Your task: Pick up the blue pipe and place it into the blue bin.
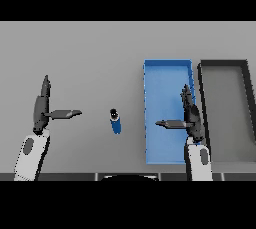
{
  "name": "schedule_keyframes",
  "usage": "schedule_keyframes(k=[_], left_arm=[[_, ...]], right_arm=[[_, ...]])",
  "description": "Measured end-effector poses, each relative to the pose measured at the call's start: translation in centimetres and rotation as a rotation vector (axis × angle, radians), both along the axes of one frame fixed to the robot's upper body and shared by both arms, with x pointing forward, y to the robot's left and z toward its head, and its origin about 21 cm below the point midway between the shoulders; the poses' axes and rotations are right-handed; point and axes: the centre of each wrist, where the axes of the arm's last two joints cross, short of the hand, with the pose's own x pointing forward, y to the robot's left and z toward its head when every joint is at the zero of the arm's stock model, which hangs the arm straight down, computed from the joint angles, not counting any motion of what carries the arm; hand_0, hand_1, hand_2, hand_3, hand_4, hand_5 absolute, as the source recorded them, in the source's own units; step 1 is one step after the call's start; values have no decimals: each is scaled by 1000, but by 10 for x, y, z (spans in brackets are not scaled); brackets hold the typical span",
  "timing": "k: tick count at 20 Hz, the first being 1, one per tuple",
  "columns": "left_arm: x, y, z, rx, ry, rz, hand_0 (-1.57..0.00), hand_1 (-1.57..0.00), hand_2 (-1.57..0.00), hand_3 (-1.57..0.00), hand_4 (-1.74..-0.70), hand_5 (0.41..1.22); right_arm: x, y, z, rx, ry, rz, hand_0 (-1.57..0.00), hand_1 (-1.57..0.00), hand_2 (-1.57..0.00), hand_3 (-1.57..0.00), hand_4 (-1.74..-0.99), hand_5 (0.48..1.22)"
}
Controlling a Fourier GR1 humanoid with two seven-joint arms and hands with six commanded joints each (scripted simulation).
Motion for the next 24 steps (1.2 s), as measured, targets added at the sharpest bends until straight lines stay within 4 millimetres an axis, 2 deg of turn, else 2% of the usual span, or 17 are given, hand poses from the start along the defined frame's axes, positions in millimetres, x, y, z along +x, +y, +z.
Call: schedule_keyframes(k=[6, 8, 11, 12, 15, 18, 22, 24], left_arm=[[-2, -13, -1, -1, -12, -6, 1, 1, 1, 1, -967, 594], [-6, 10, 7, 123, -4, -251, 1, 1, 1, 1, -970, 596], [-3, 22, 11, 165, 23, -366, 1, 1, 1, 1, -968, 597], [-1, 20, 12, 172, 26, -382, 1, 1, 1, 1, -967, 598], [-15, 13, 9, 170, 1, -459, 1, 1, 1, 1, -970, 586], [-25, 11, 20, 171, 11, -581, 1, 1, 1, 1, -989, 566], [-42, -22, 25, 212, 122, -711, 1, 1, 1, 1, -1031, 496], [-47, -31, 17, 227, 179, -749, 1, 1, 1, 1, -1061, 474]], right_arm=[[-2, -14, 2, -5, -7, -8, 1, 1, 1, 1, -1210, 594], [-10, -26, 10, -242, -100, 101, 1, 1, 1, 1, -1198, 589], [-16, -24, 14, -335, -115, 154, 1, 1, 1, 1, -1190, 586], [-16, -26, 14, -349, -108, 149, 1, 1, 1, 1, -1191, 587], [-17, -26, 18, -364, -108, 161, 1, 1, 1, 1, -1181, 580], [-17, -25, 20, -347, -109, 165, 1, 1, 1, 1, -1200, 580], [-18, -25, 22, -321, -112, 166, 1, 1, 1, 1, -1229, 576], [-20, -25, 21, -321, -106, 165, 1, 1, 1, 1, -1223, 572]])
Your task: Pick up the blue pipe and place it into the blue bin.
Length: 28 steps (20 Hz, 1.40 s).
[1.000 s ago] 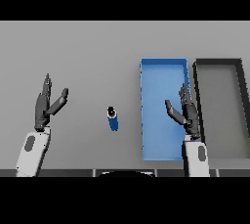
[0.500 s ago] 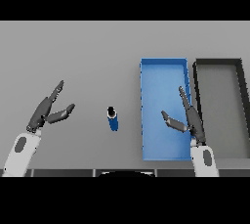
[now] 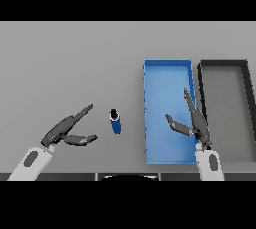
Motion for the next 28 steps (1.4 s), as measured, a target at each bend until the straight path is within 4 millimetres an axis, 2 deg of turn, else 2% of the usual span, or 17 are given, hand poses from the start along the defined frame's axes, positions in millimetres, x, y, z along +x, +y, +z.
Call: schedule_keyframes(k=[1, 7, 9, 12, 16, 18, 20, 22, 24, 25, 26, 28], left_arm=[[-1, -4, -1, 13, 8, -16, 1, 1, 1, 1, -1075, 472], [-4, -46, -15, -26, -11, -122, 1, 1, 1, 1, -1149, 484], [6, -61, -21, -39, -24, -118, 1, 1, 1, 1, -1145, 486], [13, -72, -34, -61, -24, -92, 1, 1, 1, 1, -1126, 487], [18, -86, -49, -108, 12, -72, 1, 1, 1, 1, -1138, 497], [20, -93, -59, -98, 0, -69, 1, 1, 1, 1, -1104, 497], [24, -96, -66, -100, -23, -64, 1, 1, -23, 0, -1098, 517], [25, -108, -70, -158, -14, -77, 1, 1, -87, -44, -1137, 567], [29, -113, -67, -225, 17, -80, 1, -118, -269, -202, -1217, 635], [28, -119, -69, -244, 42, -76, -39, -248, -417, -345, -1268, 675], [30, -119, -69, -273, 44, -72, -179, -411, -578, -590, -1301, 784], [31, -123, -66, -329, 50, -65, -648, -828, -936, -914, -1450, 941]], right_arm=[[3, 4, 3, -2, -4, -2, 1, 1, 1, 1, -1219, 572], [0, -2, 0, -7, 6, -4, 1, 1, 1, 1, -1210, 564], [1, 3, 0, 10, 13, -3, 1, 1, 1, 1, -1209, 556], [-4, 2, -3, 6, 7, -2, 1, 1, 1, 1, -1205, 554], [1, 0, -2, 9, 22, -13, 1, 1, 1, 1, -1202, 549], [-3, -2, -6, 21, 19, -11, 1, 1, 1, 1, -1200, 547], [-2, -4, -2, 11, 3, -11, 1, 1, 1, 1, -1195, 548], [-5, -4, -5, 3, 23, -9, 1, 1, 1, 1, -1188, 550], [-4, -4, -4, -3, 15, -8, 1, 1, 1, 1, -1188, 556], [-1, -4, -1, -7, 10, -17, 1, 1, 1, 1, -1196, 560], [-4, -4, -3, 12, 4, -3, 1, 1, 1, 1, -1192, 560], [-1, -1, -6, 7, 22, -13, 1, 1, 1, 1, -1189, 562]])
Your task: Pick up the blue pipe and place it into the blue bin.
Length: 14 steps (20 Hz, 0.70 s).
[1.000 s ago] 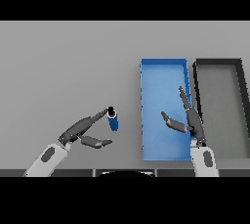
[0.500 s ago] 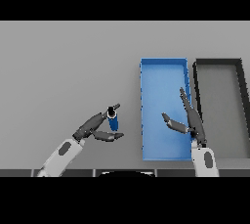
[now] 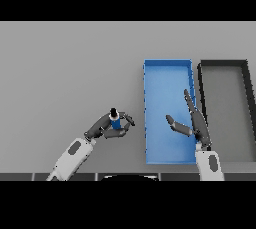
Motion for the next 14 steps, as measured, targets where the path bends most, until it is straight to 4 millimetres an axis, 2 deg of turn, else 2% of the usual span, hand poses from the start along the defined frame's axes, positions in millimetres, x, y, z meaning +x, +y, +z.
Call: schedule_keyframes(k=[2, 4, 5, 10, 13, 14], left_arm=[[-5, -5, -2, -10, -25, -6, -981, -1095, -1164, -1112, -1551, 1042], [-8, -12, -2, -20, -28, -15, -1193, -1266, -1311, -1258, -1617, 1106], [-8, -12, -1, -8, -29, -18, -1269, -1327, -1363, -1320, -1586, 1129], [-13, -18, -3, 9, -92, -28, -1472, -1491, -1503, -1489, -1502, 1191], [-13, -23, 14, -76, -160, -27, -1520, -1530, -1536, -1529, -1485, 1206], [-15, -30, 14, -106, -169, -35, -1530, -1538, -1543, -1537, -1482, 1209]], right_arm=[[0, -1, 1, -5, -2, -10, 1, 1, 1, 1, -1182, 562], [-3, -4, 1, -13, -18, -3, 1, 1, 1, 1, -1178, 561], [-2, -3, 2, -9, -19, -1, 1, 1, 1, 1, -1176, 560], [-1, -2, 0, -12, -5, 8, 1, 1, 1, 1, -1166, 556], [0, -2, 1, -21, -4, -5, 1, 1, 1, 1, -1154, 550], [0, -2, -1, -25, 6, -3, 1, 1, 1, 1, -1151, 550]])
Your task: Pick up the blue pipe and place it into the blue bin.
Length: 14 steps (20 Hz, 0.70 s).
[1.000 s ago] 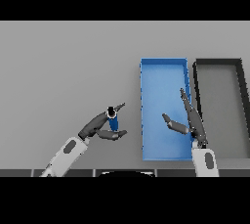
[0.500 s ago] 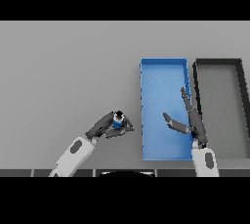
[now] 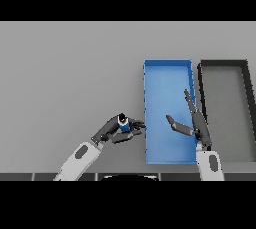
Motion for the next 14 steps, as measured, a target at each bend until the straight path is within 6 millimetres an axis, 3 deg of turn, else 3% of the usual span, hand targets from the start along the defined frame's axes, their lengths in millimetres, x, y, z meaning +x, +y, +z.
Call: schedule_keyframes(k=[7, 11, 14], left_arm=[[7, -16, 43, -17, -75, -41, -1562, -1564, -1565, -1564, -1473, 1218], [8, -18, 51, -13, -69, -68, -1568, -1568, -1569, -1568, -1473, 1220], [11, -21, 51, 13, -47, -66, -1569, -1570, -1570, -1570, -1473, 1220]], right_arm=[[4, -2, 2, -26, 0, 0, 1, 1, 1, 1, -1126, 567], [0, -3, 2, -21, -8, -4, 1, 1, 1, 1, -1124, 578], [9, -7, 10, -50, -15, 22, 1, 1, 1, 1, -1121, 578]])
